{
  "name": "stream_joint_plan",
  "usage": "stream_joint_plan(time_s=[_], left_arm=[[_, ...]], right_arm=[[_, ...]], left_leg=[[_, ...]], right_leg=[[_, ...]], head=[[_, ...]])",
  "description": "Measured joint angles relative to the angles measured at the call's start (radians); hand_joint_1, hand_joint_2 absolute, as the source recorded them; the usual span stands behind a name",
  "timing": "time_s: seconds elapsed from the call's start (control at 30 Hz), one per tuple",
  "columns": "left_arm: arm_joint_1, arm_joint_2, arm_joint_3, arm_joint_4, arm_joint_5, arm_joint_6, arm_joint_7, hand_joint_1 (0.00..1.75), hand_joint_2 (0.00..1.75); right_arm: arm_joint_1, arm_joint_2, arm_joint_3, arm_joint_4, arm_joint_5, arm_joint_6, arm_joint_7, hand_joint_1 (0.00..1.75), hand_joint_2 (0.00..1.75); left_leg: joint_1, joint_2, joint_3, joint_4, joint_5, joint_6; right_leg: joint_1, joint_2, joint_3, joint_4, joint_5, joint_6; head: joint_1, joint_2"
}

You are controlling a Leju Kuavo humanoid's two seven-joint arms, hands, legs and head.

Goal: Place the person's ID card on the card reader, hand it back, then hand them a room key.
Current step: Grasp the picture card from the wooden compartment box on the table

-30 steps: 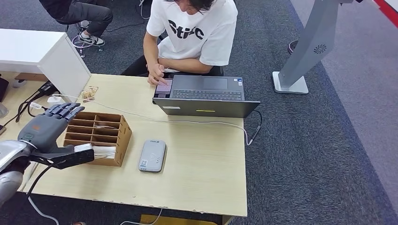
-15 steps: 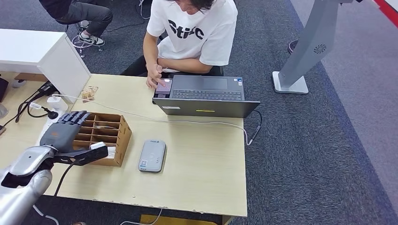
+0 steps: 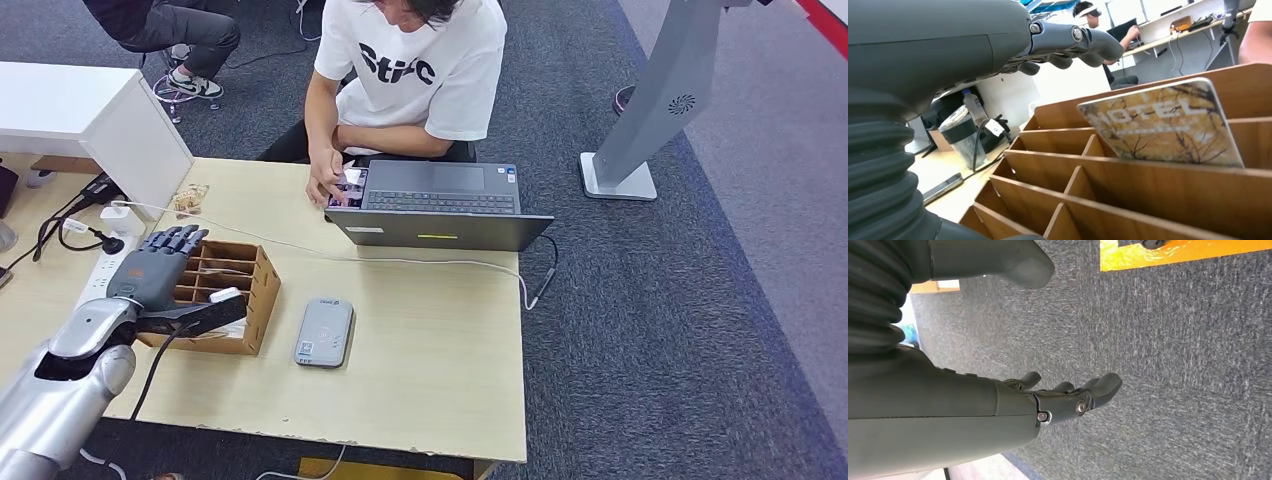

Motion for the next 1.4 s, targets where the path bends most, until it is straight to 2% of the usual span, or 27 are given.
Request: stream_joint_plan(time_s=[0.17,0.4,0.8,0.93,1.03,1.13,1.27,1.4], left_arm=[[-0.026,-0.018,0.002,0.011,0.0,-0.008,-0.033,0.0,1.75],[-0.089,-0.036,0.002,-0.001,0.036,-0.069,-0.064,0.0,1.75],[-0.137,-0.05,0.002,-0.034,0.091,-0.126,-0.074,0.0,1.75],[-0.155,-0.052,0.001,-0.035,0.153,-0.192,-0.081,0.0,1.75],[-0.18,-0.034,-0.008,-0.035,0.247,-0.301,-0.083,0.0,1.75],[-0.217,0.005,-0.039,-0.036,0.332,-0.398,-0.083,0.0,1.75],[-0.255,0.052,-0.074,-0.048,0.374,-0.442,-0.081,0.0,1.75],[-0.27,0.075,-0.097,-0.061,0.388,-0.45,-0.077,0.0,1.75]], right_arm=[[0.0,0.0,0.0,0.0,0.004,0.0,0.0,0.0,1.75],[0.0,0.0,0.0,0.0,0.009,0.002,0.0,0.0,1.75],[0.0,0.0,0.0,0.0,0.02,0.002,-0.001,0.0,1.75],[0.0,0.0,0.0,0.0,0.023,0.004,-0.002,0.0,1.75],[0.0,0.0,0.0,0.0,0.029,0.011,-0.003,0.0,1.75],[0.0,0.0,0.0,0.0,0.035,0.017,-0.003,0.0,1.75],[0.0,0.0,0.0,0.0,0.037,0.019,-0.003,0.0,1.75],[0.0,0.0,0.0,0.0,0.039,0.019,-0.004,0.0,1.75]], left_leg=[[0.0,0.0,0.0,0.0,0.0,0.0],[0.0,0.0,0.0,0.0,0.0,0.0],[0.0,0.0,0.0,0.0,0.0,0.0],[0.0,0.0,0.0,0.0,0.0,0.0],[0.0,0.0,0.0,0.0,0.0,0.0],[0.0,0.001,0.0,0.0,0.0,0.0],[0.001,0.001,0.0,0.0,0.0,0.0],[0.0,0.001,0.0,0.0,0.0,0.0]], right_leg=[[0.0,0.0,0.0,0.0,0.0,0.0],[0.0,0.0,0.0,0.0,0.0,0.0],[0.0,0.0,0.0,0.0,0.0,0.0],[0.0,0.0,0.0,0.0,0.0,0.0],[0.0,0.0,0.0,0.0,0.001,0.0],[0.0,0.001,0.0,0.0,0.001,0.0],[0.001,0.001,0.0,0.0,0.0,0.0],[0.0,0.001,0.0,0.0,0.0,0.0]], head=[[0.0,0.0],[0.0,0.0],[0.0,0.0],[0.0,0.0],[0.0,0.0],[0.0,0.0],[0.0,0.0],[0.0,0.0]])
